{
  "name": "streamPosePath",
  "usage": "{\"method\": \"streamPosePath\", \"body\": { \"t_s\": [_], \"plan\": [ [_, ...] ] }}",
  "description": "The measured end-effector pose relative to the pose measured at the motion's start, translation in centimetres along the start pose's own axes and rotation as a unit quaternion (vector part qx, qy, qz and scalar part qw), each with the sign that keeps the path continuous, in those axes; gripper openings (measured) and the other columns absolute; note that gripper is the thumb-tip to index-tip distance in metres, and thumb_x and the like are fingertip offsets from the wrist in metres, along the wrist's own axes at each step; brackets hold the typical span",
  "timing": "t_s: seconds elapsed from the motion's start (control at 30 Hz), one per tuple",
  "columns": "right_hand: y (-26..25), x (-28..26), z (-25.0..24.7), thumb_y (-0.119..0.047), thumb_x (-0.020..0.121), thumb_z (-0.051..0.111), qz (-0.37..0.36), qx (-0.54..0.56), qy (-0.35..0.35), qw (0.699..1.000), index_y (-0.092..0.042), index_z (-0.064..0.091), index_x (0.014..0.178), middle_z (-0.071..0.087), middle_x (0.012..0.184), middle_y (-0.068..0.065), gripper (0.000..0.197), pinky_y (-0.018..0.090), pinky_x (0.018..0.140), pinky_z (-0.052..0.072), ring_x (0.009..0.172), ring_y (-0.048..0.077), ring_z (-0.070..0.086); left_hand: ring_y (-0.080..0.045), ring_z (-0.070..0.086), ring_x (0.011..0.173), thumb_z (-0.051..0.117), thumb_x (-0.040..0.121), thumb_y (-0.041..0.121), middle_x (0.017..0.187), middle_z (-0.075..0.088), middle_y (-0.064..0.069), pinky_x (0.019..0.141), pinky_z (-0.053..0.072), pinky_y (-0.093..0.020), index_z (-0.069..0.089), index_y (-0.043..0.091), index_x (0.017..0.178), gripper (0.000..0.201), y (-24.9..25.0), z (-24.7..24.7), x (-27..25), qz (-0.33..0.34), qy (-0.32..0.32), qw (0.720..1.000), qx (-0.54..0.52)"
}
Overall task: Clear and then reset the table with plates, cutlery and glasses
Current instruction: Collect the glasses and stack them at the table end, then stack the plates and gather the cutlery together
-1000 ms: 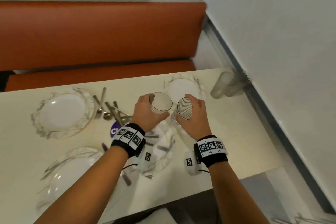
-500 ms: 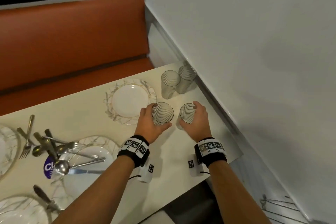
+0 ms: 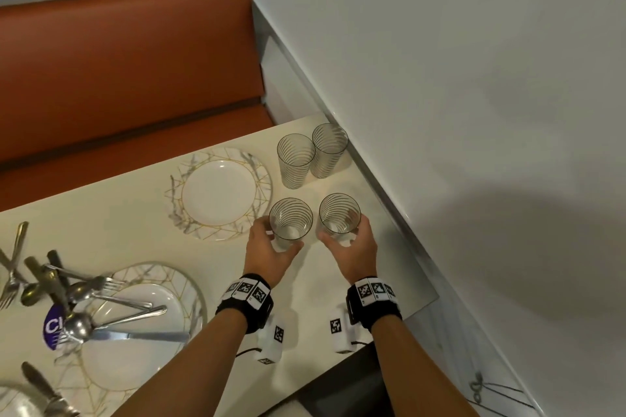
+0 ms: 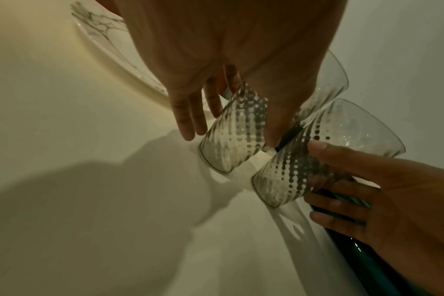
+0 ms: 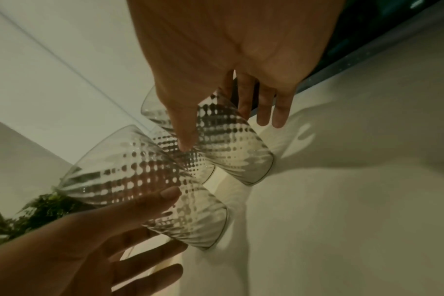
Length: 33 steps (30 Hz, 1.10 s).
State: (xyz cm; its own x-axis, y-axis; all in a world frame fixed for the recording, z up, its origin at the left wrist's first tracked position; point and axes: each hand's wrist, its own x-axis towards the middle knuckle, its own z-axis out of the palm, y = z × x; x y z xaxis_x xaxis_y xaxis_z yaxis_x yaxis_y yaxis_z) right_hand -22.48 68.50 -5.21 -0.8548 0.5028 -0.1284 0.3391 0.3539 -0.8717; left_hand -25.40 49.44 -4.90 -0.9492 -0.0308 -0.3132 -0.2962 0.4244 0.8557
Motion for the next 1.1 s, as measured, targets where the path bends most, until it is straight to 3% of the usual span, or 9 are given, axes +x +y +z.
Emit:
{"method": "streamPosePath", "body": {
  "t_s": [0.13,0.33,0.5,0.63,0.77,0.83,0.93,1.0,1.1],
  "plan": [
    [0.3,2.0,-0.1,-0.055,0.062,0.089,-0.007,0.011,0.007,1.000,-0.024,0.049,0.139,0.062,0.129,-0.005,0.092,0.033,0.090,0.059,0.111,0.011,0.063,-0.020,0.062,0.106,0.090,0.071,0.041,0.124,0.059,0.002,0.089,0.056,-0.040,0.048,0.023,0.127,0.072,1.1,0.9,1.1,0.014,-0.011,1.000,0.024],
    [-0.3,6.2,-0.2,-0.050,0.063,0.090,-0.010,-0.017,0.000,1.000,-0.027,0.054,0.125,0.067,0.116,-0.005,0.076,0.034,0.086,0.060,0.101,0.010,0.066,-0.027,0.068,0.102,0.086,0.065,0.052,0.125,0.059,0.003,0.086,0.059,-0.046,0.043,0.029,0.126,0.078,3.1,2.7,4.4,0.010,-0.019,0.998,0.055],
    [-1.1,8.7,-0.3,-0.040,0.065,0.091,0.002,-0.029,-0.006,1.000,-0.024,0.055,0.125,0.068,0.115,-0.005,0.073,0.036,0.089,0.058,0.103,0.015,0.066,-0.030,0.063,0.108,0.091,0.070,0.036,0.128,0.059,-0.009,0.091,0.055,-0.042,0.046,0.014,0.130,0.079,4.4,3.6,6.1,0.017,-0.009,0.997,0.076],
    [-1.0,9.3,-0.2,-0.039,0.062,0.092,0.009,-0.022,-0.007,1.000,-0.021,0.054,0.128,0.068,0.118,-0.003,0.079,0.036,0.090,0.058,0.105,0.017,0.067,-0.031,0.063,0.112,0.092,0.069,0.039,0.131,0.057,-0.011,0.095,0.056,-0.048,0.043,0.014,0.134,0.085,4.5,3.7,6.6,0.011,-0.023,0.997,0.077],
    [-0.8,9.0,0.0,-0.030,0.060,0.095,0.028,-0.029,-0.002,0.999,-0.016,0.053,0.128,0.065,0.120,0.004,0.081,0.031,0.082,0.056,0.103,0.021,0.066,-0.030,0.057,0.125,0.096,0.063,0.045,0.144,0.049,-0.011,0.104,0.052,-0.048,0.037,0.013,0.145,0.106,4.5,2.9,6.2,-0.015,-0.050,0.996,0.072],
    [-0.4,8.3,0.4,-0.023,0.062,0.093,0.061,-0.026,-0.002,0.998,-0.014,0.048,0.135,0.060,0.125,0.009,0.086,0.036,0.089,0.055,0.108,0.025,0.063,-0.029,0.054,0.130,0.095,0.065,0.044,0.147,0.047,-0.011,0.107,0.049,-0.047,0.034,0.012,0.150,0.110,4.0,1.9,5.7,-0.020,-0.074,0.993,0.091],
    [0.2,6.2,1.5,-0.010,0.074,0.083,0.115,-0.044,0.000,0.992,-0.007,0.047,0.139,0.059,0.130,0.016,0.075,0.033,0.093,0.050,0.114,0.030,0.062,-0.025,0.059,0.120,0.088,0.077,0.037,0.138,0.055,-0.009,0.102,0.051,-0.041,0.043,0.012,0.144,0.085,2.4,-0.1,4.7,-0.014,-0.096,0.990,0.105],
    [0.2,4.1,2.5,-0.005,0.080,0.075,0.134,-0.058,-0.010,0.989,-0.005,0.055,0.130,0.064,0.123,0.016,0.054,0.026,0.087,0.044,0.111,0.030,0.064,-0.020,0.064,0.106,0.081,0.086,0.031,0.124,0.064,-0.005,0.093,0.054,-0.036,0.054,0.013,0.132,0.057,1.2,-2.0,3.7,-0.009,-0.095,0.991,0.099],
    [-0.4,1.0,4.5,-0.004,0.084,0.067,0.136,-0.066,-0.067,0.986,-0.008,0.066,0.115,0.071,0.107,0.013,0.031,0.030,0.088,0.050,0.100,0.028,0.067,-0.015,0.068,0.091,0.071,0.093,0.023,0.107,0.071,-0.001,0.078,0.055,-0.024,0.064,0.016,0.116,0.025,-0.6,-5.4,2.3,-0.009,-0.071,0.994,0.083]
  ]
}}
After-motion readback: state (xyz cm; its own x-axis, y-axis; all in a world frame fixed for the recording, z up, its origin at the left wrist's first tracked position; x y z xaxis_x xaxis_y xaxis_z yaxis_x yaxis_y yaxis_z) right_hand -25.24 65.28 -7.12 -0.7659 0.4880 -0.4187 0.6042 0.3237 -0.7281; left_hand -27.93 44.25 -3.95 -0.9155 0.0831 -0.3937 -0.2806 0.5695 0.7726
